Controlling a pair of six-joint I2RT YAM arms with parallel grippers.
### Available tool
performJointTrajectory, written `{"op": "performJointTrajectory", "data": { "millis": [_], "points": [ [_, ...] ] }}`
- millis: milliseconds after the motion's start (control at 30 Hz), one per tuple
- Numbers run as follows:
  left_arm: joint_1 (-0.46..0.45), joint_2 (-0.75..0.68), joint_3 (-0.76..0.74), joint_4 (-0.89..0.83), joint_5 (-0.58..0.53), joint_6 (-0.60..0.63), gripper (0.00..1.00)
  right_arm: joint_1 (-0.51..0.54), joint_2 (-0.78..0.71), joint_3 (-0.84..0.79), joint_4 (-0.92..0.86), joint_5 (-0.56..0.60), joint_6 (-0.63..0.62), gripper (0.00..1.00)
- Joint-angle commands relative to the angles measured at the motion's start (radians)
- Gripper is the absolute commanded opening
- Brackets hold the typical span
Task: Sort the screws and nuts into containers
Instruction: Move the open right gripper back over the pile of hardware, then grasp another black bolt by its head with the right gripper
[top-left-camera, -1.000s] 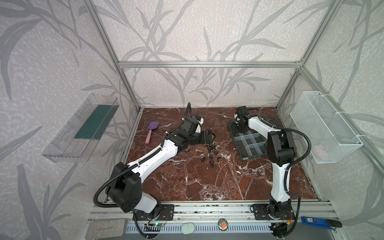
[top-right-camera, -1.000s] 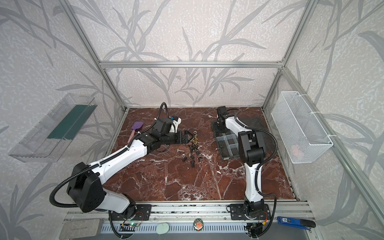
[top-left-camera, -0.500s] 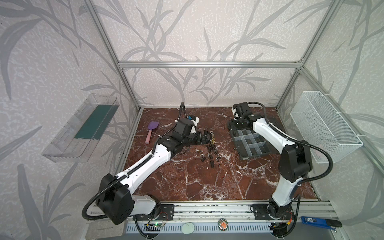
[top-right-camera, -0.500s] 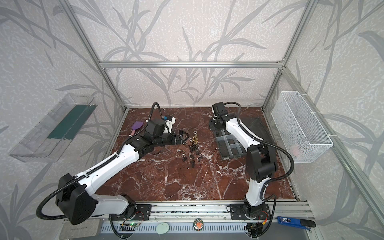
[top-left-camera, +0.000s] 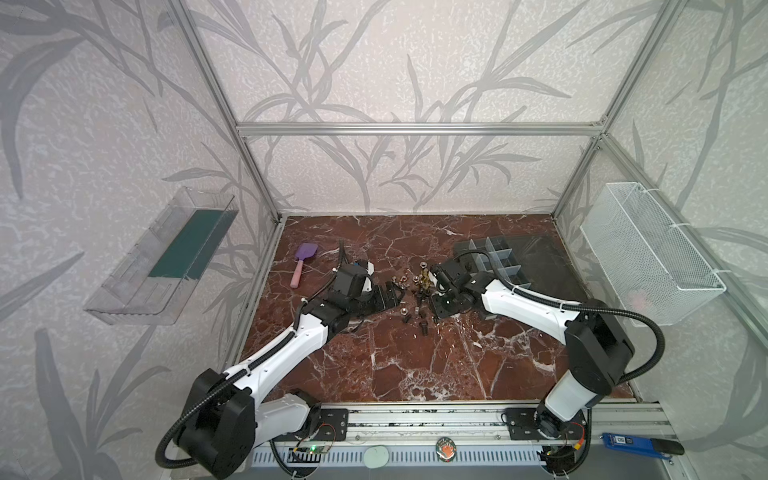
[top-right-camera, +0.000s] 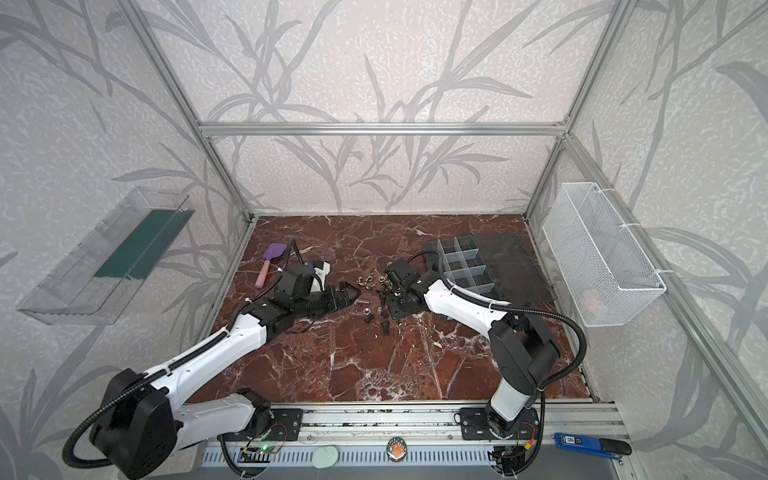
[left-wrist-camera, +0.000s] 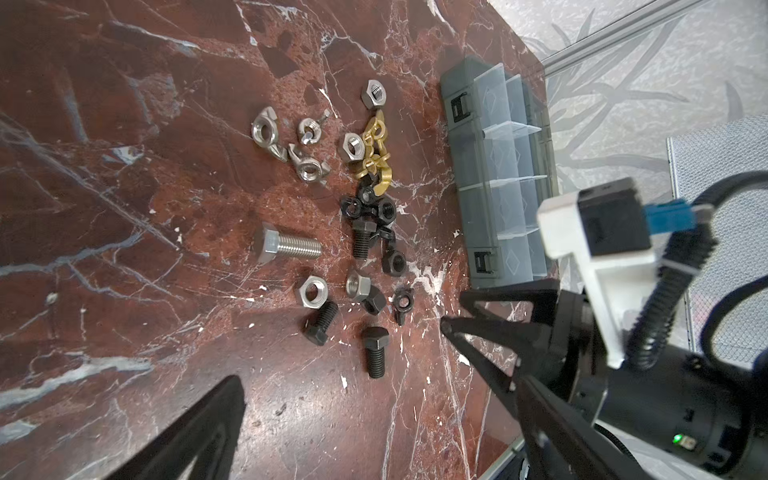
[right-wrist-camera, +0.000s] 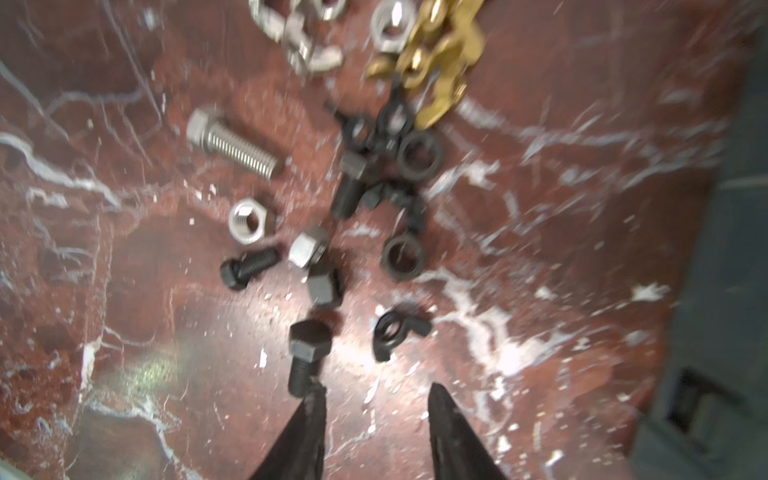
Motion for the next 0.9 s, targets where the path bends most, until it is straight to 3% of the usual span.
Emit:
{"op": "performJointTrajectory", "data": {
  "millis": [0,567,867],
  "points": [
    [0.004,-0.033,-0.022,0.054,0.017,-0.048,0.99,0.038,0.003,-0.023,0.043,0.010,0.069,0.40],
    [0.043,-0.034,-0.072,0.119,0.081,-0.120,0.99,0.090,0.188,0.023,0.107,-0.030,0.103,0.38],
    [0.056,-0.023,-0.073,0.119,0.086,-0.116,0.99,0.090,0.222,0.039,0.123,-0.029,0.095,0.28]
  ]
}}
